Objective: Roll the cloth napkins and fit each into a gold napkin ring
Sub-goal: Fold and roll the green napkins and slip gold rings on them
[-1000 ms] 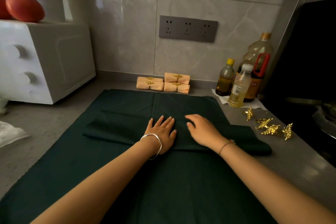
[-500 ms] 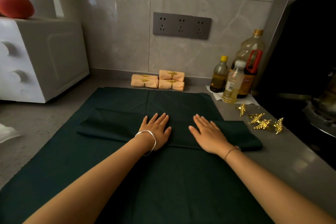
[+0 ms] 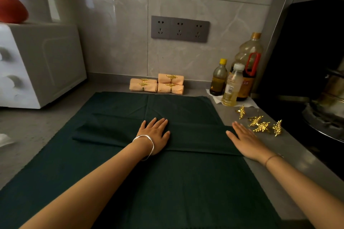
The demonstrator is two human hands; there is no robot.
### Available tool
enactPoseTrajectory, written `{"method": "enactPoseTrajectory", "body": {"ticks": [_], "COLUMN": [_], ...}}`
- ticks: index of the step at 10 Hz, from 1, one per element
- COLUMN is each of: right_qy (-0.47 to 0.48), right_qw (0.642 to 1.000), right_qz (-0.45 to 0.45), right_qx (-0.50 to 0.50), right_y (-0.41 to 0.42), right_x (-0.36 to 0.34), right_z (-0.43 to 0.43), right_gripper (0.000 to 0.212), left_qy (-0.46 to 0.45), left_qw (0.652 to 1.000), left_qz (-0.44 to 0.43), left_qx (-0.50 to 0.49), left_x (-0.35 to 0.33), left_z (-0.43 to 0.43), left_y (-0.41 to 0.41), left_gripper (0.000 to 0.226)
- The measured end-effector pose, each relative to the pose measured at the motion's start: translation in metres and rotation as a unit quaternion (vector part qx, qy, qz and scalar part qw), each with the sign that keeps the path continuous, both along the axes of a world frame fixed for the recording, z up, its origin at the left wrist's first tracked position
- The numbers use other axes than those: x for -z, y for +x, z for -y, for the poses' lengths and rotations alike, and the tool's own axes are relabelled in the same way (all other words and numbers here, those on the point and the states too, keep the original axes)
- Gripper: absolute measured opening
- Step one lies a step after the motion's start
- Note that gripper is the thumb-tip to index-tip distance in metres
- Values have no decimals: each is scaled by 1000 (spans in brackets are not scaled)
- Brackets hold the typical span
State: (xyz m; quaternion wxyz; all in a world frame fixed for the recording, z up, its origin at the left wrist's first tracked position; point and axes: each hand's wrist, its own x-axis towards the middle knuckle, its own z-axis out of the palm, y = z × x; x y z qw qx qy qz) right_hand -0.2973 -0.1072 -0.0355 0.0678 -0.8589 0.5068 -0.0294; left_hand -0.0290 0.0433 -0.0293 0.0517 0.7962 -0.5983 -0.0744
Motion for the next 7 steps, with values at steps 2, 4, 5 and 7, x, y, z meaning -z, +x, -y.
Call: {"method": "enactPoseTrajectory", "body": {"ticks": [2,4,5,7], "right_qy": [-51,-59,-36,83], "right_qw": [998,994,992,967], "right_qz": [34,90,117,241], "right_qx": [-10,-28,-24,-10], "right_y": [9,19,19,13], "right_x": [-14,-33,-37,-37], "right_z": [11,18,22,25], "right_gripper": [49,21,22,11], "left_qy": [6,9,10,25], "left_qw": [1000,1000,1000,1000], "left_qz": [1,-1,0,-11], "left_qx": [-1,-2,-2,0], "left_x": [-2,-3,-4,-7], "left_z": [0,-1,-1,1], "left_y": [-2,-3,-4,-1], "left_gripper": [56,56,56,57]}}
